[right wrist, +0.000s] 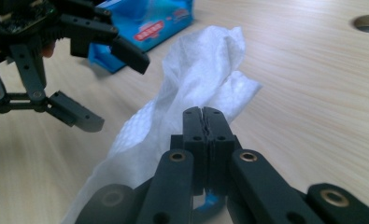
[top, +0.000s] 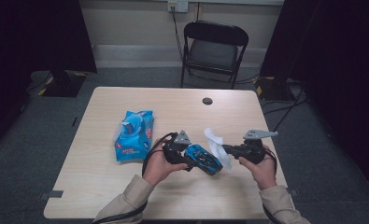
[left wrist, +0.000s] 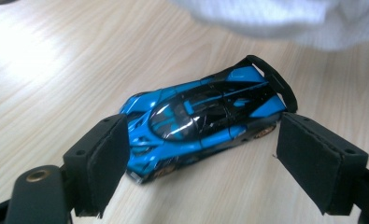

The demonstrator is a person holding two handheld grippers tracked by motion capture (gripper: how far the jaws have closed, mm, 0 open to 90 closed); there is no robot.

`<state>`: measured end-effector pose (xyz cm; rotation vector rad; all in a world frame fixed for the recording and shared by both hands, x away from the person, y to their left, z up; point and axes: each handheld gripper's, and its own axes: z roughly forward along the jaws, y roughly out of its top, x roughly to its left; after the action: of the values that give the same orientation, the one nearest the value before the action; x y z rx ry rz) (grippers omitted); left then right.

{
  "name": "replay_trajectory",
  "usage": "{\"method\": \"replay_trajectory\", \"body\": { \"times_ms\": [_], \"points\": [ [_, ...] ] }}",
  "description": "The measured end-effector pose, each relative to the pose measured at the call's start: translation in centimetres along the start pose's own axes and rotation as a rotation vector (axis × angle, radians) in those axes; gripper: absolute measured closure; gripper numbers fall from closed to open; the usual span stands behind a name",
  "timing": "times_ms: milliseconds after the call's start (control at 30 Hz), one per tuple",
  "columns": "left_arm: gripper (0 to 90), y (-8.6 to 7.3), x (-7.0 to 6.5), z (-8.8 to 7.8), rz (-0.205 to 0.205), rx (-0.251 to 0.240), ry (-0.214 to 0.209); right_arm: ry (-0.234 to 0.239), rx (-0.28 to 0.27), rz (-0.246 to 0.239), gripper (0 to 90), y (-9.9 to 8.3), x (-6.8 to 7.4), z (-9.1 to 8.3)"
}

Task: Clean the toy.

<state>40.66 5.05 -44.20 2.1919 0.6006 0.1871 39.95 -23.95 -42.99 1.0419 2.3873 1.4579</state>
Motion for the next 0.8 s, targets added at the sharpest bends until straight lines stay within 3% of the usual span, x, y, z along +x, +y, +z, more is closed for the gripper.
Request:
{"method": "replay_trajectory", "body": {
  "times_ms": [267, 300, 400, 567, 800],
  "points": [
    [18.6, -2.1, 0.2, -2.8, 0.002, -0.014, 0.022, 0.068, 0.051, -0.049, 89.5, 0.5, 3.0, 3.8],
    [18.6, -2.7, 0.3, -3.4, -0.008, -0.016, 0.025, 0.088, 0.071, -0.073, 89.4, 0.6, 4.0, 5.1],
    [18.6, -3.7, 0.4, -4.1, -0.013, -0.017, 0.026, 0.109, 0.093, -0.093, 89.4, 0.5, 5.0, 6.7],
    [19.5, -5.4, 0.7, -4.8, -0.033, 0.000, 0.037, 0.155, 0.119, -0.109, 88.9, 0.0, 6.5, 9.5],
    [20.8, -6.4, 1.2, -4.8, -0.039, 0.018, 0.048, 0.187, 0.170, -0.152, 84.0, -0.2, 8.0, 11.5]
  ]
}}
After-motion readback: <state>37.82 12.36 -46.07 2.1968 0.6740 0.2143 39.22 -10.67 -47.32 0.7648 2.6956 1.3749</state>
